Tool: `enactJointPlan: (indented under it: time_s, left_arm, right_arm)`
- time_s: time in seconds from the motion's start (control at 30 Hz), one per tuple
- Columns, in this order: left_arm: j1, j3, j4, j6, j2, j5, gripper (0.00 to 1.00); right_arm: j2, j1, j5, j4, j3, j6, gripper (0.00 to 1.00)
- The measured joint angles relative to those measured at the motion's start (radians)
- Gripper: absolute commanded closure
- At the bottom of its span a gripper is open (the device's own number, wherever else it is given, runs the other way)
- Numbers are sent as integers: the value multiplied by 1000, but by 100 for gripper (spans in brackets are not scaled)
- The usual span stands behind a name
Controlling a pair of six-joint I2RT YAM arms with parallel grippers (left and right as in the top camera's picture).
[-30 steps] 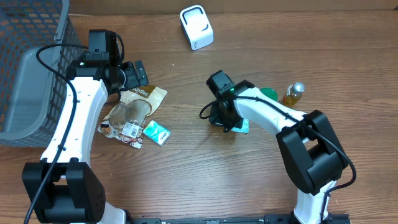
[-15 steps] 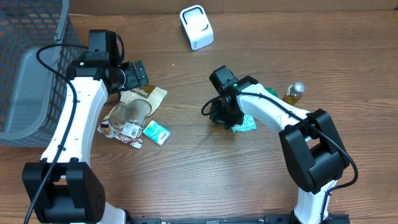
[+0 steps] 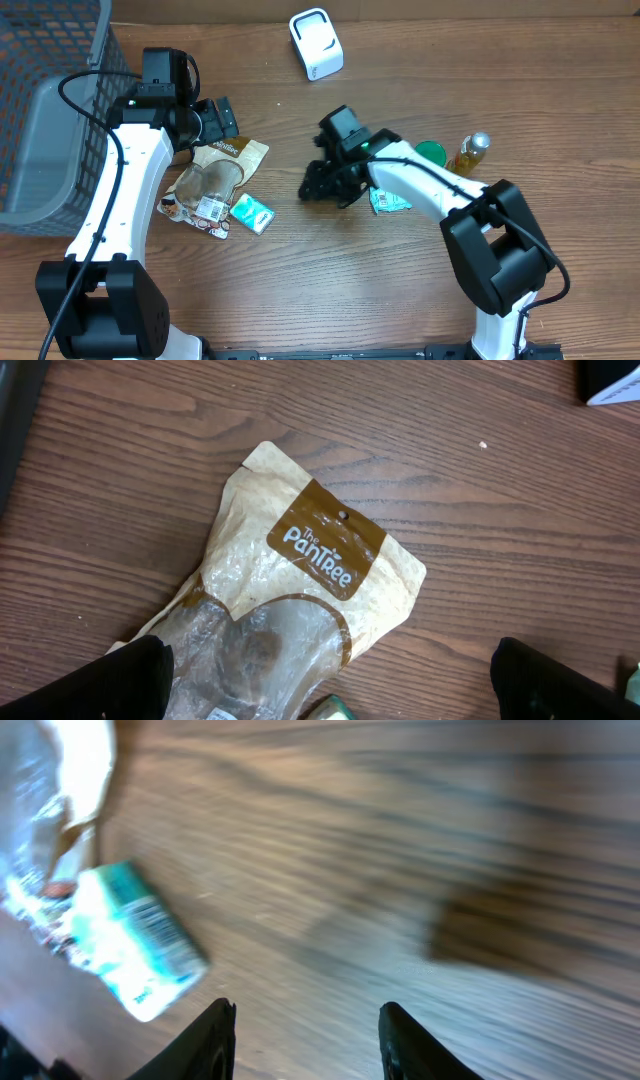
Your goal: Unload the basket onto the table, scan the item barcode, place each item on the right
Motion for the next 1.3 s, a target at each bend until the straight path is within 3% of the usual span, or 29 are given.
enactJointPlan:
  time_s: [0.43,0.73,1.3]
  left_arm:
    - [0,0,0,0,0,0,0]
    - [0,0,0,0,0,0,0]
    - [0,0,0,0,0,0,0]
  right_arm:
    - [0,193,126,162,1,-14,53]
    - [17,224,176,248,1,-15,54]
    - [84,261,193,254,1,-14,58]
